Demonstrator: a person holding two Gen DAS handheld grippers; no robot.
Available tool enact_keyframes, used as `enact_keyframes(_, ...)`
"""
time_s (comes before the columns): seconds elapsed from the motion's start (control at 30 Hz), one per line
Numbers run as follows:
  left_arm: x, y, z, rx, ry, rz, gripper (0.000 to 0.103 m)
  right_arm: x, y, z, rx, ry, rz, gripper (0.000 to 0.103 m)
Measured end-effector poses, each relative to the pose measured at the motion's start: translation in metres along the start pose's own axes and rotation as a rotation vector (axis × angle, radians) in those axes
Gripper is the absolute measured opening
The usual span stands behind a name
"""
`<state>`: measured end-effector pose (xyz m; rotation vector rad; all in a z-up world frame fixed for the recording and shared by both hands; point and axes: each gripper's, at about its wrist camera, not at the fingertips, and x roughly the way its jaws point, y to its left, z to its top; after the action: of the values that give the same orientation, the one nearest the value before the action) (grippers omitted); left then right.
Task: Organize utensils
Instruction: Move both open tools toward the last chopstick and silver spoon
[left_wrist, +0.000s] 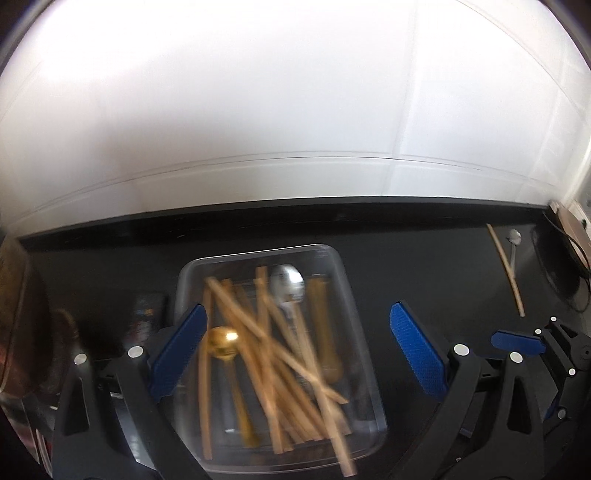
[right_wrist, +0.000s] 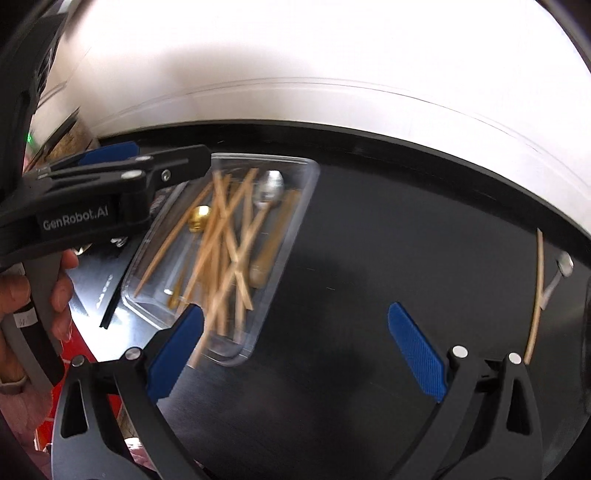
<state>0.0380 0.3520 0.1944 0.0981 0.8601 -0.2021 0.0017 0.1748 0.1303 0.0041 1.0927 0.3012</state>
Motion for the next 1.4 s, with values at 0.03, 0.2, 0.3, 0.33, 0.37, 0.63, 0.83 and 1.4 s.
enact_keyframes(0.03, 0.002, -0.012, 0.003, 0.014, 0.002, -0.012, 0.097, -0.003, -0.009, -0.002, 0.016, -0.003, -0.002, 0.097)
enact_keyframes(0.2, 0.008, -0.080, 0.016, 0.088, 0.000, -0.061, 0.097, -0.030, -0.076, -0.019, 0.133, -0.032, -0.038, 0.097)
enact_keyframes(0.3, 0.013, -0.125, 0.024, 0.133, 0.001, -0.095, 0.097, -0.048, -0.120, -0.032, 0.210, -0.050, -0.073, 0.097)
enact_keyframes(0.33, 0.015, -0.142, 0.026, 0.149, 0.004, -0.109, 0.097, -0.053, -0.134, -0.036, 0.239, -0.054, -0.077, 0.097)
enact_keyframes(0.37, 0.018, -0.159, 0.029, 0.164, 0.006, -0.122, 0.097, -0.059, -0.151, -0.043, 0.274, -0.057, -0.083, 0.097)
enact_keyframes(0.63, 0.042, -0.288, 0.037, 0.263, 0.033, -0.224, 0.097, -0.096, -0.248, -0.094, 0.393, -0.052, -0.156, 0.097)
enact_keyframes(0.83, 0.062, -0.375, 0.032, 0.320, 0.064, -0.284, 0.097, -0.115, -0.323, -0.132, 0.480, -0.034, -0.203, 0.097)
enact_keyframes(1.4, 0.086, -0.455, 0.032, 0.365, 0.132, -0.255, 0.097, -0.122, -0.402, -0.158, 0.516, 0.005, -0.188, 0.097)
